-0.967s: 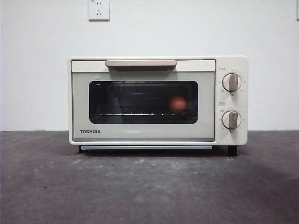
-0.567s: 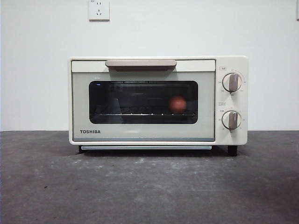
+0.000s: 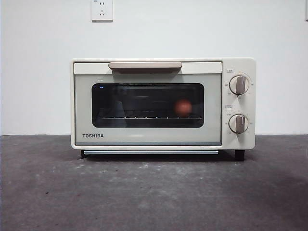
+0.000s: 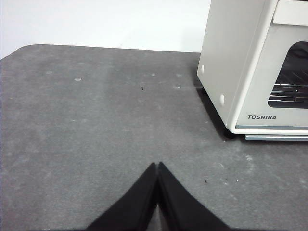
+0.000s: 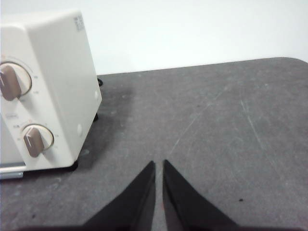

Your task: Eggoven

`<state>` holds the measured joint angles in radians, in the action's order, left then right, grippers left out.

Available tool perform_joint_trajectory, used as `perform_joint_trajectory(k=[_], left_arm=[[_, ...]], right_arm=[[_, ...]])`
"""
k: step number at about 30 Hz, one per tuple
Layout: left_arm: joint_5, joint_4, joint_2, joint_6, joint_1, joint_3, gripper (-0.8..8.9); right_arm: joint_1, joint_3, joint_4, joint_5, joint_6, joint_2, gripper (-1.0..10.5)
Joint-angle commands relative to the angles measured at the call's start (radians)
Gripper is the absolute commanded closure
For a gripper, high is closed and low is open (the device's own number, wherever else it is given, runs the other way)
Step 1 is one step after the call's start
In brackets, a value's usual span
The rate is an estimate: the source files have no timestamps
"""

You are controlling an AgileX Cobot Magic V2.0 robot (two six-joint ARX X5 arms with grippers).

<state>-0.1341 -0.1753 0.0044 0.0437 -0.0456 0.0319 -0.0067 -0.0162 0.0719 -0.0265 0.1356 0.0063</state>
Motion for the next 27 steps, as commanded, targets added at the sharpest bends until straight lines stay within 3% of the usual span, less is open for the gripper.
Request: perform_joint_trajectory(k=[1,27], left_arm=[[-0.003,-0.018,-0.002,0.002,-0.002,-0.022,8.06],[-0.003,-0.018,-0.002,0.002,-0.002,-0.022,8.06]], right_arm=[[0.000,0.003,-0.027,-0.001,0.009,-0.003,9.4],[0.000,0.003,-0.035,-0.001,0.009,-0.003,9.4]])
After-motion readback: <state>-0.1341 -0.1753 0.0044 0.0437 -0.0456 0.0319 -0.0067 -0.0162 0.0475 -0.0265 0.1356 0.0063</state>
